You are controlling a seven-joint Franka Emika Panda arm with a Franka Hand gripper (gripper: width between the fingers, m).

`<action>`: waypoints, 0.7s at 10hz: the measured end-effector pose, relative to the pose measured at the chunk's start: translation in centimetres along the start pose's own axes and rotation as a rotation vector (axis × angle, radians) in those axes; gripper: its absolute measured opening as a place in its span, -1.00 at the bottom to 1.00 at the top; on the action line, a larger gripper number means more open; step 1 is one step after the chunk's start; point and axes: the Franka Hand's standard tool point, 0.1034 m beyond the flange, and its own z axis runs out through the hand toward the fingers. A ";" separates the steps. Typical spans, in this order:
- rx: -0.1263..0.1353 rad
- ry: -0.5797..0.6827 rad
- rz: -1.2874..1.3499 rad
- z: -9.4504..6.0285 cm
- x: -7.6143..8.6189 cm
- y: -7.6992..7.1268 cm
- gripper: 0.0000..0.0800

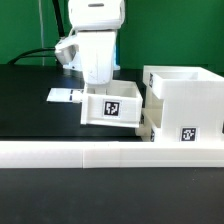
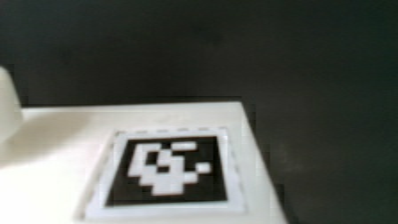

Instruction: Assemble drawer

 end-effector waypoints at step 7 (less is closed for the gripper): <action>-0.016 0.006 -0.034 -0.1 0.7 0.3 -0.90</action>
Offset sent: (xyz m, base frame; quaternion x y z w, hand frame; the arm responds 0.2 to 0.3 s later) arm 0.0000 0.0000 0.0000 0.0000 0.0000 0.0000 1.0000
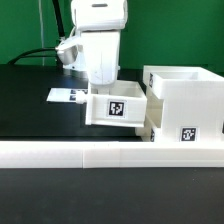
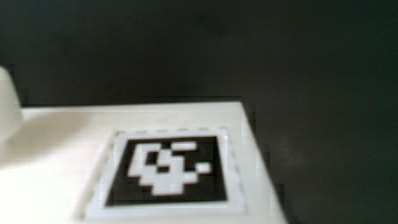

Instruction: Assemble drawer

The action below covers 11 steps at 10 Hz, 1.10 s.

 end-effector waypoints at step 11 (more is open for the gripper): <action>-0.038 0.008 -0.005 0.7 1.6 -0.2 -0.90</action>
Offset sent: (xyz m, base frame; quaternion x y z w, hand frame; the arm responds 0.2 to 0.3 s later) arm 0.0000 0.0000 0.0000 0.0000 0.0000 0.0000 1.0000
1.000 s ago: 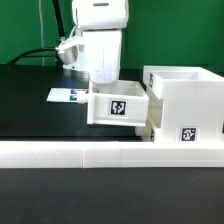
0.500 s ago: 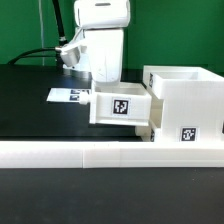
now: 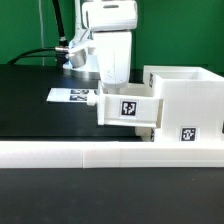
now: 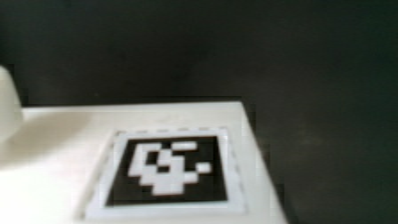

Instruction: Assemble drawer

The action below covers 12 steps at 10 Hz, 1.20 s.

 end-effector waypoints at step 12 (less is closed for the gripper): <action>0.003 0.002 0.022 0.2 0.9 0.0 -0.90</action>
Offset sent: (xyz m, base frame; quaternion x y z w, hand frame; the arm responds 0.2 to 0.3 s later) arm 0.0013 0.0043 -0.0032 0.0021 -0.0024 -0.0148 0.9999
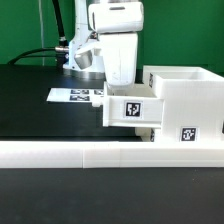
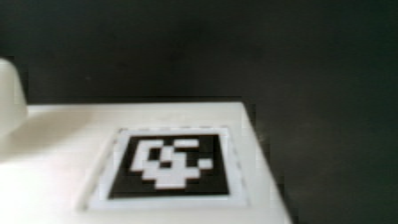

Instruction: Assemble drawer

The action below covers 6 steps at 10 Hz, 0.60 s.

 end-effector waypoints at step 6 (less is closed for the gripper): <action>-0.002 0.000 -0.004 0.1 -0.1 -0.1 -0.90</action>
Offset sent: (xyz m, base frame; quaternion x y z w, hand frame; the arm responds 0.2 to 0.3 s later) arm 0.0000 0.0000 0.0000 0.0000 0.0000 0.0000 1.0000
